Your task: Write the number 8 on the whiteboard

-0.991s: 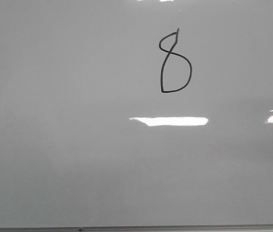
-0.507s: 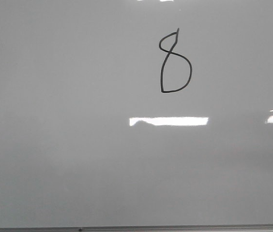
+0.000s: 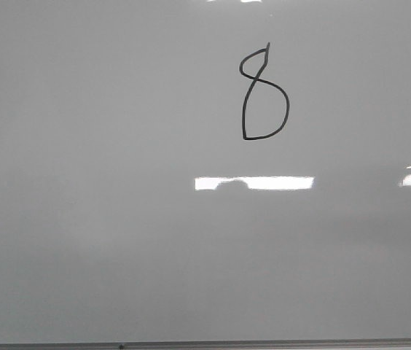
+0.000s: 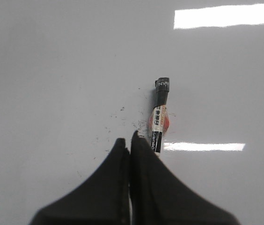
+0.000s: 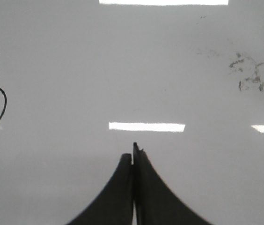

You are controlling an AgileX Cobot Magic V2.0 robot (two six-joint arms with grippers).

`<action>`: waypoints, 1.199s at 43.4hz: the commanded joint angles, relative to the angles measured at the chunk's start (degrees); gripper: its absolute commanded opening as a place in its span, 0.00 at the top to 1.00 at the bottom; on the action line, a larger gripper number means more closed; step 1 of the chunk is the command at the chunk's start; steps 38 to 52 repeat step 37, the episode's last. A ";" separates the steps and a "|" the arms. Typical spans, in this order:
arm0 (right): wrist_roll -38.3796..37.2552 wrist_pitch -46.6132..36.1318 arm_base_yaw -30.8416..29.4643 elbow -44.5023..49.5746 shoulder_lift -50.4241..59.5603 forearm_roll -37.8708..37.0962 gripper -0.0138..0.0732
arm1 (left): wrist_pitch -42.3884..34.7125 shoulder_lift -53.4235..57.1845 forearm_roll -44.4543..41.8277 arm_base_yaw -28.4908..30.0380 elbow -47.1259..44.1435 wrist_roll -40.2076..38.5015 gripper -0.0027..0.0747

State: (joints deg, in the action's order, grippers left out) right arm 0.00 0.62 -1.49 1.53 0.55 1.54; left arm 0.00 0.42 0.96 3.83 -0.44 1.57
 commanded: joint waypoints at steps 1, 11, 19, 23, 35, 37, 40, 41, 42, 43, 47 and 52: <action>-0.67 -7.50 0.04 -0.16 1.05 0.22 0.97 | -4.70 0.71 0.21 0.07 -0.67 0.00 0.99; -0.67 -8.09 0.04 -0.16 1.05 0.22 0.97 | -4.70 0.71 0.21 0.07 -0.67 0.00 0.99; -0.67 -8.09 0.04 -0.16 1.05 0.22 0.97 | -4.70 0.71 0.21 0.07 -0.67 0.00 0.99; -0.67 -8.09 0.04 -0.16 1.05 0.22 0.97 | -4.70 0.71 0.21 0.07 -0.67 0.00 0.99; -0.67 -8.09 0.04 -0.16 1.05 0.22 0.97 | -4.70 0.71 0.21 0.07 -0.67 0.00 0.99; -0.67 -8.09 0.04 -0.16 1.05 0.22 0.97 | -4.70 0.71 0.21 0.07 -0.67 0.00 0.99; -0.67 -8.09 0.04 -0.16 1.05 0.22 0.97 | -4.70 0.71 0.21 0.07 -0.67 0.00 0.99; -0.67 -8.09 0.04 -0.16 1.05 0.22 0.97 | -4.70 0.71 0.21 0.07 -0.67 0.00 0.99; -0.67 -8.09 0.04 -0.16 1.05 0.22 0.97 | -4.70 0.71 0.21 0.07 -0.67 0.00 0.99; -0.67 -8.09 0.04 -0.16 1.05 0.22 0.97 | -4.70 0.71 0.21 0.07 -0.67 0.00 0.99; -0.67 -8.09 0.04 -0.16 1.05 0.22 0.97 | -4.70 0.71 0.21 0.07 -0.67 0.00 0.99; -0.67 -8.09 0.04 -0.16 1.05 0.22 0.97 | -4.70 0.71 0.21 0.07 -0.67 0.00 0.99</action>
